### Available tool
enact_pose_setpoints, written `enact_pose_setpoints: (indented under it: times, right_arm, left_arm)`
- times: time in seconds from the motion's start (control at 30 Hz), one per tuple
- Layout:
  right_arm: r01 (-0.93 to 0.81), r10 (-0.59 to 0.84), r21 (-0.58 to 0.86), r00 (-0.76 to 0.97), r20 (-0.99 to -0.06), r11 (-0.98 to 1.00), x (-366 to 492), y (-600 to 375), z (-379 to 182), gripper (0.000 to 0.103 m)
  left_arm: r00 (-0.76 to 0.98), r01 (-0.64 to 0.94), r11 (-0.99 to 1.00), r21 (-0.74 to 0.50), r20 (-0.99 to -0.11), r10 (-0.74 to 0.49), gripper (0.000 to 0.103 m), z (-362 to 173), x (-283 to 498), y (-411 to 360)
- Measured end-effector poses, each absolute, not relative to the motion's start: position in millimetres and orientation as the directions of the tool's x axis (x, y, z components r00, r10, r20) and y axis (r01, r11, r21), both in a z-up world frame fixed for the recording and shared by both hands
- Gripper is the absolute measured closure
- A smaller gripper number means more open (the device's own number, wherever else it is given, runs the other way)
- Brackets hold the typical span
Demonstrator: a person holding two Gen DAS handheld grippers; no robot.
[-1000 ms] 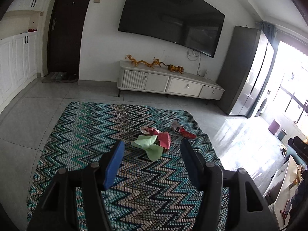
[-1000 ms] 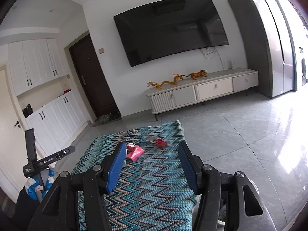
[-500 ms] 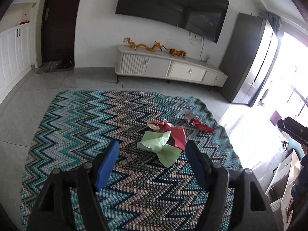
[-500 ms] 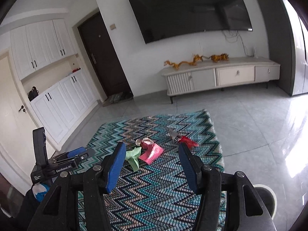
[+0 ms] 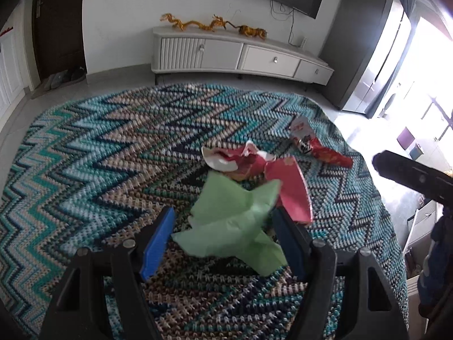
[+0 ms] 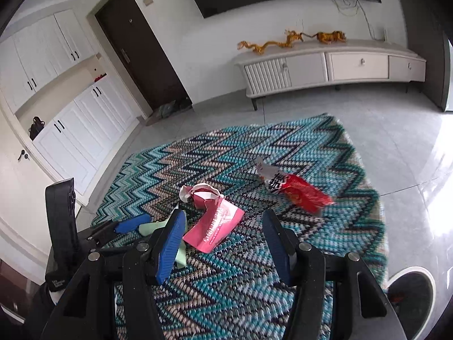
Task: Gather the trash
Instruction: 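Grasp the green paper with the left gripper while the right grasps the pink bag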
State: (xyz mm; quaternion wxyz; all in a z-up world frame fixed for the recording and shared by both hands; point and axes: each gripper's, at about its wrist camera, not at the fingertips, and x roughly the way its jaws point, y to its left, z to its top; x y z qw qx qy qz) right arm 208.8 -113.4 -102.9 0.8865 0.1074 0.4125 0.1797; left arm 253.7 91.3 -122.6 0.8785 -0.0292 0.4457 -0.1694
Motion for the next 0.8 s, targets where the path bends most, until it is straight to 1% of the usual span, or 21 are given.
enact_pose_setpoints:
  times: [0.1,0.2,0.33,0.4,0.43,0.5,0.6,0.8]
  right_arm:
    - [-0.227,0.423,0.360,0.563,-0.710,0.905,224,-104,-119,0.049]
    - [-0.224,0.434,0.374,0.537,-0.723,0.900,236,-98,-134,0.049]
    - [-0.219,0.452,0.398,0.502,-0.737,0.891,250,-88,-155,0.050]
    - [-0.219,0.456,0.401,0.488,-0.745,0.889,253,-85,-162,0.060]
    - [-0.218,0.462,0.409,0.478,-0.747,0.886,254,-84,-166,0.064]
    - [-0.220,0.475,0.422,0.469,-0.745,0.879,253,-84,-171,0.071]
    - [-0.242,0.491,0.428,0.469,-0.734,0.871,246,-83,-169,0.076]
    - [-0.280,0.518,0.436,0.488,-0.702,0.855,219,-86,-152,0.078]
  left_arm:
    - [0.542,0.263,0.937,-0.228,-0.769,-0.339,0.037,-131,254,99]
    - [0.542,0.258,0.933,-0.250,-0.762,-0.354,0.043,-137,251,106]
    - [0.560,0.264,0.932,-0.249,-0.747,-0.358,0.046,-135,242,109]
    - [0.575,0.266,0.934,-0.240,-0.738,-0.353,0.047,-131,237,108]
    - [0.581,0.265,0.934,-0.238,-0.734,-0.352,0.051,-129,234,109]
    - [0.595,0.260,0.937,-0.233,-0.726,-0.345,0.051,-126,228,110]
    - [0.613,0.252,0.943,-0.218,-0.719,-0.330,0.052,-120,218,110]
    - [0.639,0.242,0.947,-0.209,-0.700,-0.318,0.053,-103,192,111]
